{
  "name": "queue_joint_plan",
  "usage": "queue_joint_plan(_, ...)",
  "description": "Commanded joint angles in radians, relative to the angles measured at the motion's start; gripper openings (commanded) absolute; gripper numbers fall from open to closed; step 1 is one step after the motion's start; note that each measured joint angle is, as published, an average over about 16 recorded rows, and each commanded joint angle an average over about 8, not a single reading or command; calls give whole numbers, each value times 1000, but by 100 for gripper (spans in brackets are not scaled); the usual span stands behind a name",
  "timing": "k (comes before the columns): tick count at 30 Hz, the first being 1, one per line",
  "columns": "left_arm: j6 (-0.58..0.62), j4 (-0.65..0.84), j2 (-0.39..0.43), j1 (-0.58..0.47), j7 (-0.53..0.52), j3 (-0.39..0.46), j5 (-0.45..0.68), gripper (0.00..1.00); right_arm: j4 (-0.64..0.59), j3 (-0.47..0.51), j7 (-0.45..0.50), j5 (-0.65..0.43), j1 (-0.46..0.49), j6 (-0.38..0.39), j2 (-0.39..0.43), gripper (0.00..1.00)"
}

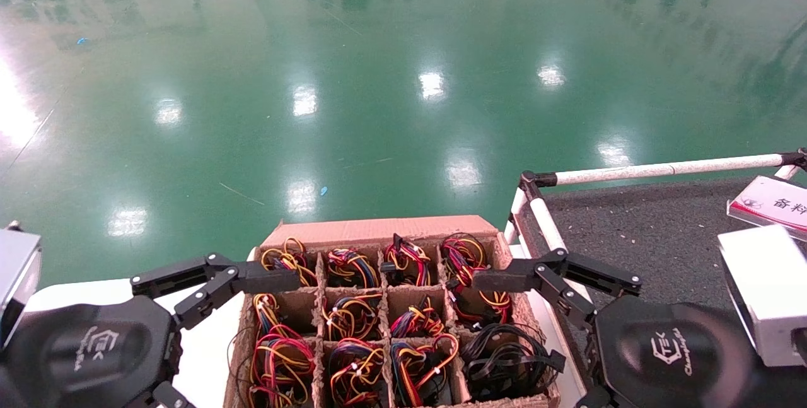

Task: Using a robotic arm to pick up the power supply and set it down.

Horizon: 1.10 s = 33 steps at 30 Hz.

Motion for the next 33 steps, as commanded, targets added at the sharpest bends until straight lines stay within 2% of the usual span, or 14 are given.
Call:
queue_joint_plan(1, 0, 0, 0, 0, 0, 0, 0, 0, 0, 0, 0, 0, 0, 0, 0, 100)
queue_joint_plan(33, 0, 0, 0, 0, 0, 0, 0, 0, 0, 0, 0, 0, 0, 0, 0, 100)
